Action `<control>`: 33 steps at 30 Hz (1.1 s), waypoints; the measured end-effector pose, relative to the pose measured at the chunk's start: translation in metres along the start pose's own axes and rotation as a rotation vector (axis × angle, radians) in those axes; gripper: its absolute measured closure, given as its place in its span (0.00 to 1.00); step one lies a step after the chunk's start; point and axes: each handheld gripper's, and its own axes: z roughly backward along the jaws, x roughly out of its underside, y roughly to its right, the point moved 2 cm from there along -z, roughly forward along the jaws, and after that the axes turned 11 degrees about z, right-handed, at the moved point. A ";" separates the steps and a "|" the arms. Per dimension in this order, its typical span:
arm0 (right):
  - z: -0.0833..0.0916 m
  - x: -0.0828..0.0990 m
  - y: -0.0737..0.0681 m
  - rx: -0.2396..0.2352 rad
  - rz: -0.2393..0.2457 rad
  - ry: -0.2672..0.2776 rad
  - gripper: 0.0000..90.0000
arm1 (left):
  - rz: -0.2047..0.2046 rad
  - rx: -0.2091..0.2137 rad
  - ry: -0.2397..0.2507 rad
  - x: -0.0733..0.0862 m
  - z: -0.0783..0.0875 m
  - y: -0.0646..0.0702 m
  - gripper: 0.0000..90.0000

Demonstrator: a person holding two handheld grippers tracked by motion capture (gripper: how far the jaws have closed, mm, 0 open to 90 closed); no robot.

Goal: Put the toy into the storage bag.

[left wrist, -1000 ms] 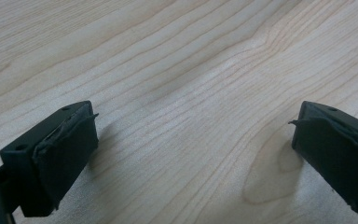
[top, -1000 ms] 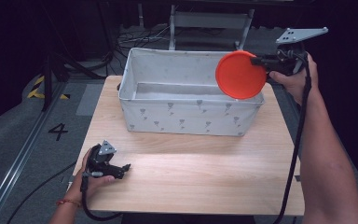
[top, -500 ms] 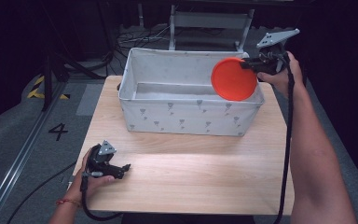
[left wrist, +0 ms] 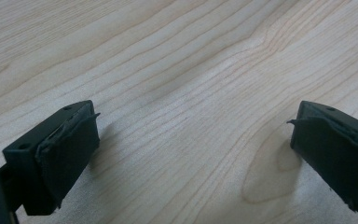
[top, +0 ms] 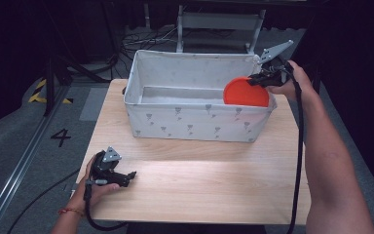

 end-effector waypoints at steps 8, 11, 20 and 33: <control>-0.008 -0.009 -0.012 -0.104 0.115 -0.061 0.91 | 0.000 0.000 0.000 0.000 0.000 0.000 0.02; -0.013 -0.014 -0.015 -0.138 0.142 -0.092 0.91 | 0.000 0.000 0.000 0.000 0.000 0.000 0.02; -0.033 -0.024 -0.021 -0.194 0.180 -0.181 0.91 | 0.002 -0.001 0.000 0.000 0.000 0.000 0.02; -0.048 -0.023 -0.025 -0.260 0.179 -0.237 0.91 | 0.002 0.000 0.000 0.000 0.000 0.000 0.02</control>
